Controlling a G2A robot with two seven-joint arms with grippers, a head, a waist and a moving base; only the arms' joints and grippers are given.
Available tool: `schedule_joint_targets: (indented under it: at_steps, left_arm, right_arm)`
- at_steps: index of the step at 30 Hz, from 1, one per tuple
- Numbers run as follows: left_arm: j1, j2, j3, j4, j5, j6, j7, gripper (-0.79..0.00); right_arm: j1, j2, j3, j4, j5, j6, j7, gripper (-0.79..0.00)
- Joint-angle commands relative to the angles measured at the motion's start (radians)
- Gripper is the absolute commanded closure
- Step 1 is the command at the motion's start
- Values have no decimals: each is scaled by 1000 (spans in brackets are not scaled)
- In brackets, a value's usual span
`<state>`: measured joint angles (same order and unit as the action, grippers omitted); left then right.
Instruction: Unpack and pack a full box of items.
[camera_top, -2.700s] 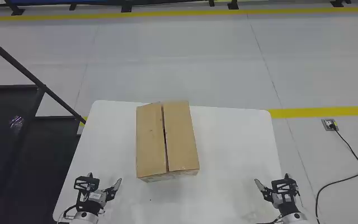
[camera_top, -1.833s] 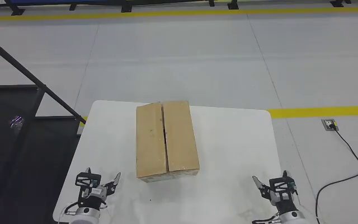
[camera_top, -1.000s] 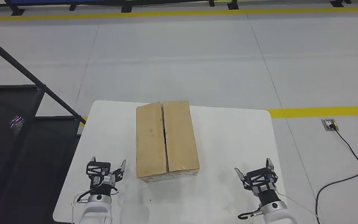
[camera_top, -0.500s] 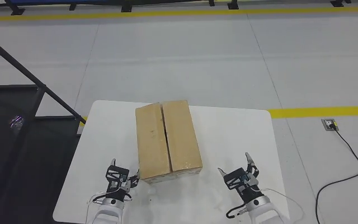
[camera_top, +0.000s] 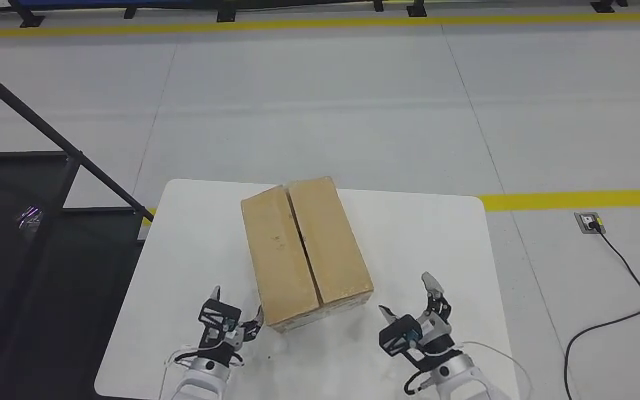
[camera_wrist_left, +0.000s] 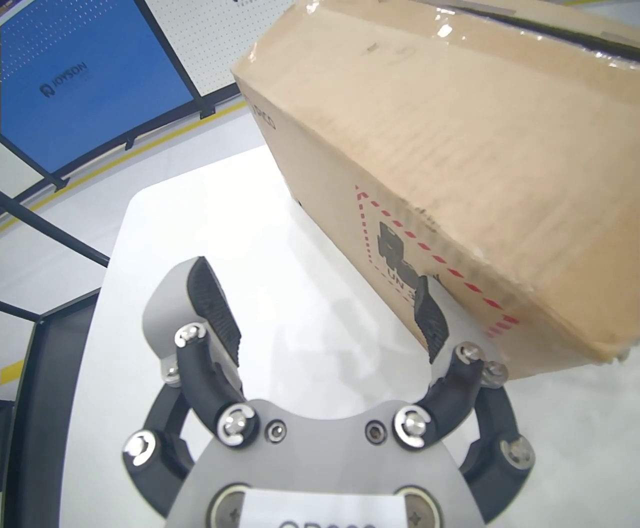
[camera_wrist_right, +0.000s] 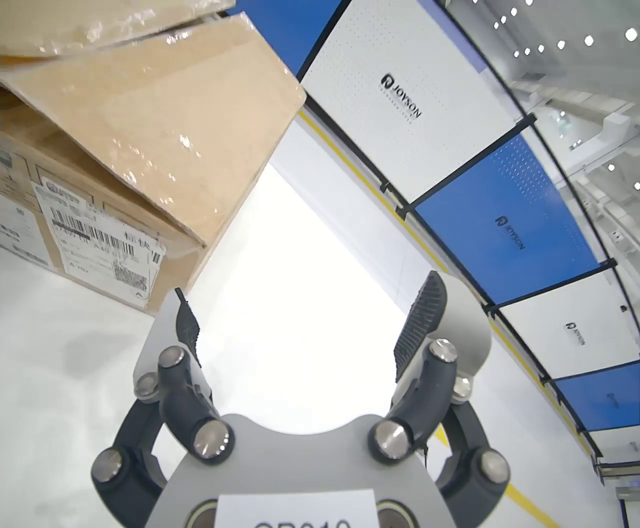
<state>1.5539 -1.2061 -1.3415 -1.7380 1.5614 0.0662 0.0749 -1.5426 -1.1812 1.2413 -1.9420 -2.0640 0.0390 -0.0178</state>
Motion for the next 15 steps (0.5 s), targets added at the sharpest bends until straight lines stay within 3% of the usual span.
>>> schedule_joint_targets:
  at_steps: [1, 10, 15]
  left_arm:
    - [3, 1, 4, -3, 19, -18, 3, -785]
    - [16, -3, 30, -12, 62, -32, 12, -785]
    - [22, -6, 38, -13, 63, -23, 19, -785]
  right_arm:
    - [8, 1, -17, -4, -75, 5, -37, -785]
    - [102, -11, -135, 27, -330, -42, -18, -785]
    - [140, -25, -194, 47, -389, -25, 30, -785]
